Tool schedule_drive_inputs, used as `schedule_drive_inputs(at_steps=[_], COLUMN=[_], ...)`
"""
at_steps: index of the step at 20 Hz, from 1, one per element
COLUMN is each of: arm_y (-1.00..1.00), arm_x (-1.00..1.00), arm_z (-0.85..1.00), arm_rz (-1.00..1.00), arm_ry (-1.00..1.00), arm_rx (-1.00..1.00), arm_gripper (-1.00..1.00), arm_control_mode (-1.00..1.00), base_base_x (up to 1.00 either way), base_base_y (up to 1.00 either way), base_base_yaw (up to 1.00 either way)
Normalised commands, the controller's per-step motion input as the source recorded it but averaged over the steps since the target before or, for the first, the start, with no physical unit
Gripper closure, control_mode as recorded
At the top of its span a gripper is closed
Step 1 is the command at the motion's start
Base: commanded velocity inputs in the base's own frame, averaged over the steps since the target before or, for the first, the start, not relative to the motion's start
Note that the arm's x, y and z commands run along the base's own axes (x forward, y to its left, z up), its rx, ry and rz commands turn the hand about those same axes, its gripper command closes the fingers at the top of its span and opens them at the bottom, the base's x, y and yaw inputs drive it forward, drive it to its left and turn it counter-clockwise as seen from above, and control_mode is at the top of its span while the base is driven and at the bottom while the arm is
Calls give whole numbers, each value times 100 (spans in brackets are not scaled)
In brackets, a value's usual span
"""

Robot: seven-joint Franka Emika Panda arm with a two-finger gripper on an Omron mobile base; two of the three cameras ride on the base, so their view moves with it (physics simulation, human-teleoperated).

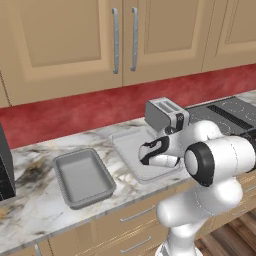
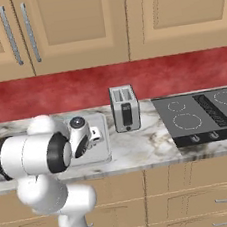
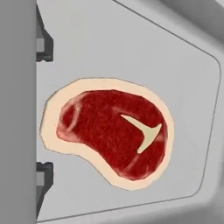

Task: Place one broccoli and one steak in each tupperware on the nearby counter, to pack two identical lunches.

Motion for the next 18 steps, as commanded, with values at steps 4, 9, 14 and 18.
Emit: schedule_drive_inputs(at_steps=[4, 9, 14, 18], arm_y=[0, 0, 0, 0], arm_x=[-33, -33, -77, -100], arm_z=[97, 100, 86, 51], arm_rz=[0, 0, 0, 0], arm_ry=[2, 6, 1, -5], arm_rx=[0, 0, 0, 0], arm_gripper=[-100, -100, -100, -100], arm_control_mode=[-100, -100, -100, -100], base_base_x=[0, 0, 0, 0], base_base_y=[0, 0, 0, 0], base_base_yaw=[0, 0, 0, 0])
